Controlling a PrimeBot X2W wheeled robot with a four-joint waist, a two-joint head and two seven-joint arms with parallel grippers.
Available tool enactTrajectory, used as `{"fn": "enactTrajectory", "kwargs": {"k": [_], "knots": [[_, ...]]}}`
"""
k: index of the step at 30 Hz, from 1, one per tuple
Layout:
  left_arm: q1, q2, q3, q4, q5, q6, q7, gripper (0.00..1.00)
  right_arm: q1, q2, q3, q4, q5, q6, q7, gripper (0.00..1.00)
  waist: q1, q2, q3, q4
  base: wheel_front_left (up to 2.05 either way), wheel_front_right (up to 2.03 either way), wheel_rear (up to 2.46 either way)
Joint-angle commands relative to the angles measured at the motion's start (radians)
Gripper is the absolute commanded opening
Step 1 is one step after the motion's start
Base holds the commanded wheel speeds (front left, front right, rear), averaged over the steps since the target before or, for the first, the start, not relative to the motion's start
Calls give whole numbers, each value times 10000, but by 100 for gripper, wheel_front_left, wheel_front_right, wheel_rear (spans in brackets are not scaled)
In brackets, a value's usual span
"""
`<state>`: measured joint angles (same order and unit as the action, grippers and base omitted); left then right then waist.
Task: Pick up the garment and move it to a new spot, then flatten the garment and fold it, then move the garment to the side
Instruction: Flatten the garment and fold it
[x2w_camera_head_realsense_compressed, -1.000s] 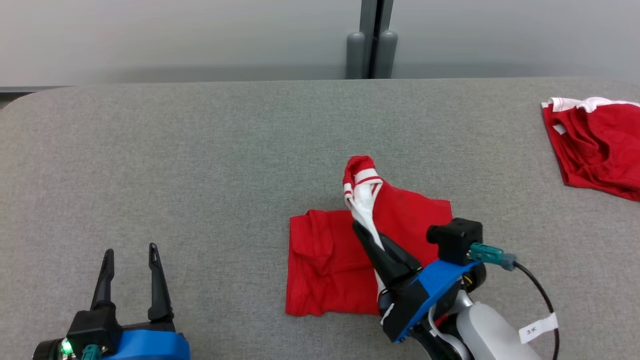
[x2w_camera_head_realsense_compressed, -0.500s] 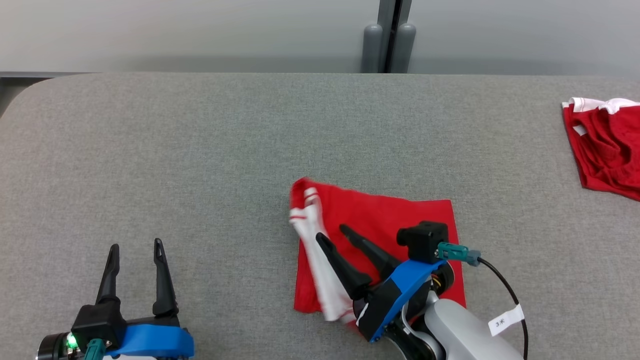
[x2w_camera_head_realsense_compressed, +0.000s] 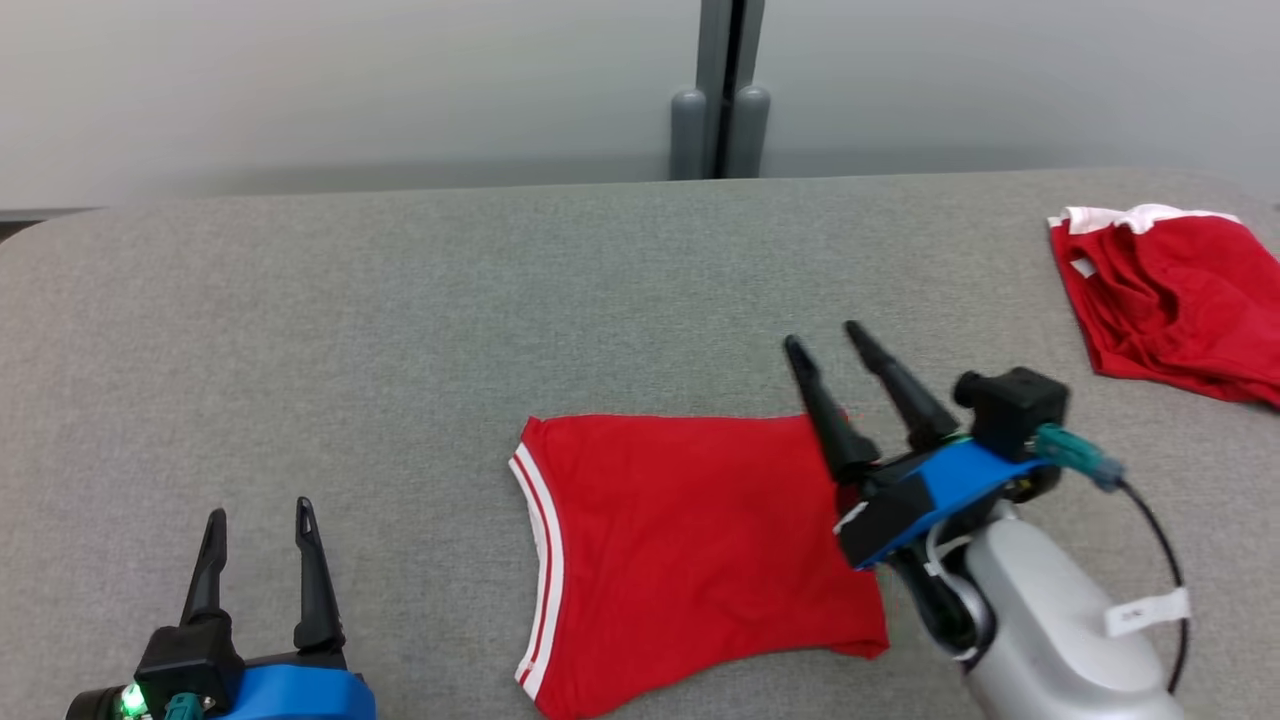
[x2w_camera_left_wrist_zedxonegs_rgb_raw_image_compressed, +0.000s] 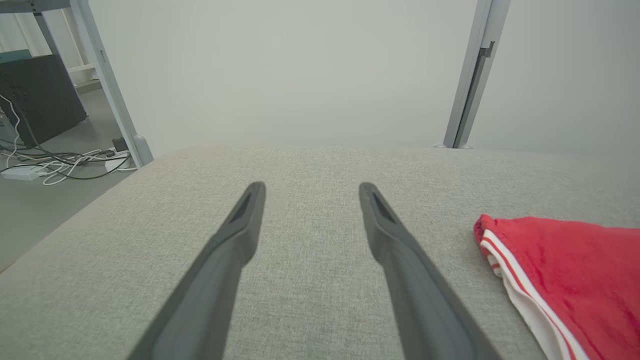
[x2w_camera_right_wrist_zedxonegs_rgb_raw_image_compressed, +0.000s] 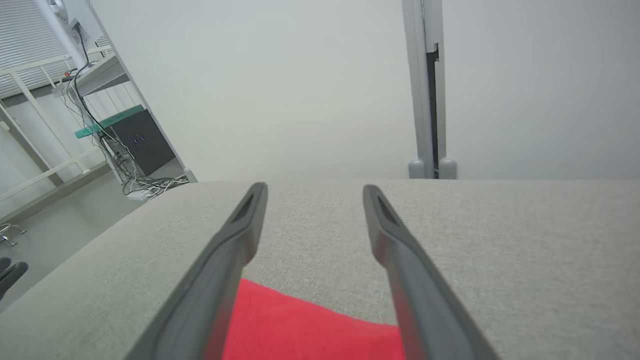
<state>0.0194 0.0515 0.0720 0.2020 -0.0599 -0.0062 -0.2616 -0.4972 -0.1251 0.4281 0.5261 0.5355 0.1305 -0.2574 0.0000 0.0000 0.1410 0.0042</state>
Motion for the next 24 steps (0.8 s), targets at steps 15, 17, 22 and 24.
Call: {"fn": "enactTrajectory", "kwargs": {"k": [15,17,22,24], "knots": [[230,-17,54,100,101,-100,-44,100,3328,188,-3242,-2479,-2406,5,-80,100,0,0,-590,-649,0,0,0],[247,-16,47,113,94,-101,-44,100,3480,234,-3302,-2551,-2483,5,-80,100,0,0,-646,-662,0,0,0],[418,-16,-17,229,145,-178,-44,100,4181,455,-3465,-2759,-2846,5,-79,100,0,0,-918,-629,0,0,0],[443,-11,-22,235,152,-208,-44,100,4420,512,-3561,-2847,-2954,5,-80,100,0,0,-1035,-568,0,0,0]]}}
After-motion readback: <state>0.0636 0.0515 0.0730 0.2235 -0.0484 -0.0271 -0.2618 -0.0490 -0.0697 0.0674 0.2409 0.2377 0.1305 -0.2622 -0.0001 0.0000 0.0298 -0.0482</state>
